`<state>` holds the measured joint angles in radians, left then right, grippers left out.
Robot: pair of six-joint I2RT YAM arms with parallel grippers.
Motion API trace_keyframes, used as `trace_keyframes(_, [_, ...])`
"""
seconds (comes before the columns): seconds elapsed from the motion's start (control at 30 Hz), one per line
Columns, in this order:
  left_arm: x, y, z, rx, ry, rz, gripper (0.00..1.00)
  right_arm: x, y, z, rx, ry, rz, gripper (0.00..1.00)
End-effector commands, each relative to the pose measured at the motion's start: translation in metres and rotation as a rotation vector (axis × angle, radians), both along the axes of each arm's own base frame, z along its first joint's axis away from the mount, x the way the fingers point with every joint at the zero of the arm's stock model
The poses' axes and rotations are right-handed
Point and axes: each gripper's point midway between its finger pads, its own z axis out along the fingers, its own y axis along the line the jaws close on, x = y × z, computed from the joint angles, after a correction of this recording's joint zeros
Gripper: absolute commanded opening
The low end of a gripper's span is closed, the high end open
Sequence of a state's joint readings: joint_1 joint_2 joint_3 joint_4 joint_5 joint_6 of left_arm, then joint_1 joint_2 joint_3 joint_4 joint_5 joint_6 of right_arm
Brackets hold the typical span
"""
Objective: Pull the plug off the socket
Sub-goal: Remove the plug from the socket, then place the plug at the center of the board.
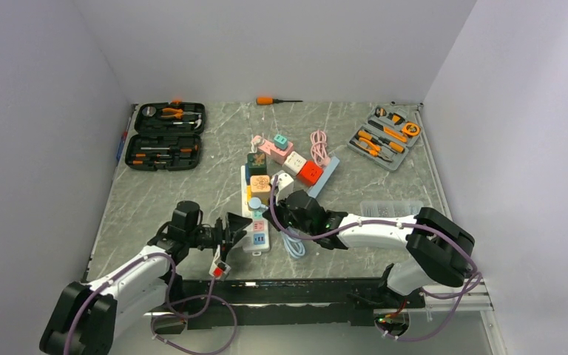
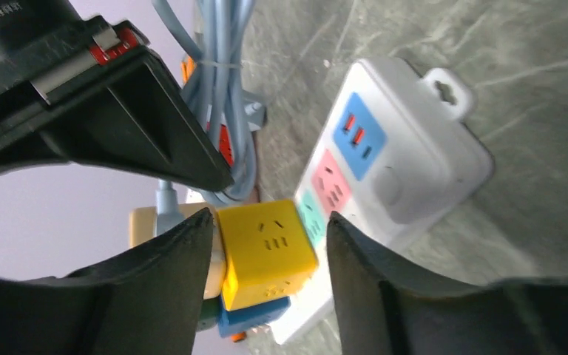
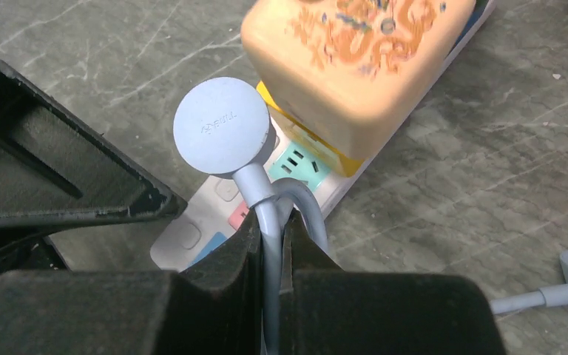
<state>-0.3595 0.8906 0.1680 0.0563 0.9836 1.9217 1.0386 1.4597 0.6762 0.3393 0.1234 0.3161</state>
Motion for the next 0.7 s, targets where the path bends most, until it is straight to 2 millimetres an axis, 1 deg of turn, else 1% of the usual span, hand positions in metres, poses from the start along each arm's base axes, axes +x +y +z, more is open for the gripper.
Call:
trace_keyframes(0.0, [0.016,-0.02,0.035,-0.042,-0.074,-0.007,0.51,0.007,0.028,0.065,0.202,-0.079,0.025,0.0])
trace_keyframes(0.03, [0.017,-0.02,0.033,-0.029,-0.066,0.0,0.45,0.008,0.027,0.065,0.198,-0.079,0.022,0.0])
trace_keyframes(0.07, [0.017,-0.019,0.03,-0.015,-0.056,0.006,0.41,0.008,0.025,0.062,0.187,-0.078,0.019,0.0])
trace_keyframes(0.13, [0.02,-0.017,0.029,-0.003,-0.018,0.039,0.39,0.008,0.017,0.058,0.162,-0.08,0.004,0.0])
trace_keyframes(0.17, [0.023,-0.015,0.031,-0.008,0.009,0.071,0.42,0.008,0.011,0.053,0.14,-0.081,-0.009,0.0])
trace_keyframes(0.23, [0.031,-0.011,0.036,-0.014,0.062,0.138,0.51,0.005,-0.006,0.042,0.095,-0.076,-0.04,0.0])
trace_keyframes(0.27, [0.034,-0.009,0.038,-0.013,0.083,0.168,0.54,0.003,-0.018,0.031,0.067,-0.061,-0.067,0.0])
trace_keyframes(0.33, [0.035,-0.005,0.039,0.003,0.106,0.196,0.55,-0.003,-0.041,0.016,0.032,-0.016,-0.127,0.0])
trace_keyframes(0.43, [0.03,-0.003,0.043,0.007,0.111,0.195,0.56,-0.021,-0.062,-0.011,0.009,0.102,-0.173,0.0])
trace_keyframes(0.53, [0.03,-0.004,0.05,0.002,0.12,0.194,0.56,-0.038,-0.079,-0.032,-0.005,0.191,-0.199,0.2])
trace_keyframes(0.57, [0.032,-0.005,0.054,0.001,0.125,0.198,0.56,-0.041,-0.084,-0.038,-0.017,0.212,-0.211,0.29])
trace_keyframes(0.6, [0.035,-0.005,0.059,-0.001,0.124,0.206,0.56,-0.045,-0.091,-0.046,-0.048,0.236,-0.224,0.42])
trace_keyframes(0.67, [0.039,-0.005,0.064,0.003,0.131,0.22,0.57,-0.045,-0.099,-0.05,-0.09,0.247,-0.247,0.62])
